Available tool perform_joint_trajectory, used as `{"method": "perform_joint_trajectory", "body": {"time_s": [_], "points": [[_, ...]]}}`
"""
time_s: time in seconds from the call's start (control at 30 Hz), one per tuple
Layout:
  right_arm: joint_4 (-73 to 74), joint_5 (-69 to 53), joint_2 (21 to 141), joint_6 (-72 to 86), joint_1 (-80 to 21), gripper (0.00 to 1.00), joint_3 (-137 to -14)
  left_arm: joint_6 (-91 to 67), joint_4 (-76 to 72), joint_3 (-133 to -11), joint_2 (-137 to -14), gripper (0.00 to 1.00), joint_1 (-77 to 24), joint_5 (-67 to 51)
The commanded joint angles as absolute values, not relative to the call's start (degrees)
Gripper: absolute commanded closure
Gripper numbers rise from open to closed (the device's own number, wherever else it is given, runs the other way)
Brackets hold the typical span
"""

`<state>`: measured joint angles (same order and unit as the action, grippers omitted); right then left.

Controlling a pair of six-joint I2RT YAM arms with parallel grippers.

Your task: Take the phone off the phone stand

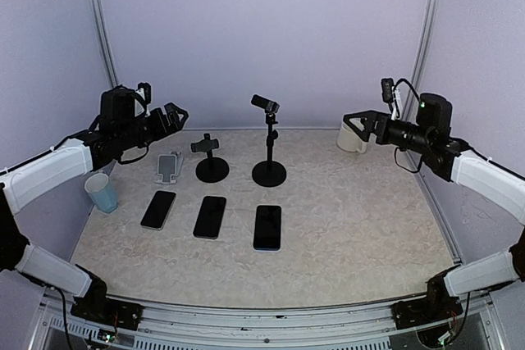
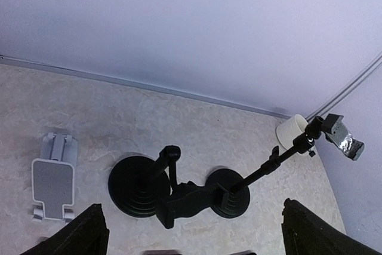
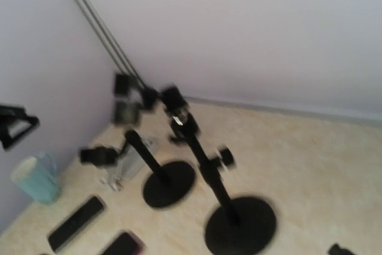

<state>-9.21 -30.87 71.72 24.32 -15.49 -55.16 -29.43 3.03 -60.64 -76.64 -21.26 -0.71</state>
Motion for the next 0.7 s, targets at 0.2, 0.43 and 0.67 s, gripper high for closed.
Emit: {"method": "perform_joint_trajectory", "body": {"time_s": [0.2,0.43,0.67], "points": [[-12.79,-27.97,64.45,24.10,-13.06,0.00,-37.88,-27.96,2.79,-55.72,-75.23,0.01,-18.02,-2.15],[-15.70,-26.31,62.66,24.52,-12.99,0.00,-31.46,-28.70,0.67,-51.05,-73.78,0.01,-18.02,-2.42],[-18.10,-27.14,64.01,25.05,-12.80,0.00,-30.34,-27.97,1.09,-51.10,-73.54,0.01,-18.02,-1.55]]}}
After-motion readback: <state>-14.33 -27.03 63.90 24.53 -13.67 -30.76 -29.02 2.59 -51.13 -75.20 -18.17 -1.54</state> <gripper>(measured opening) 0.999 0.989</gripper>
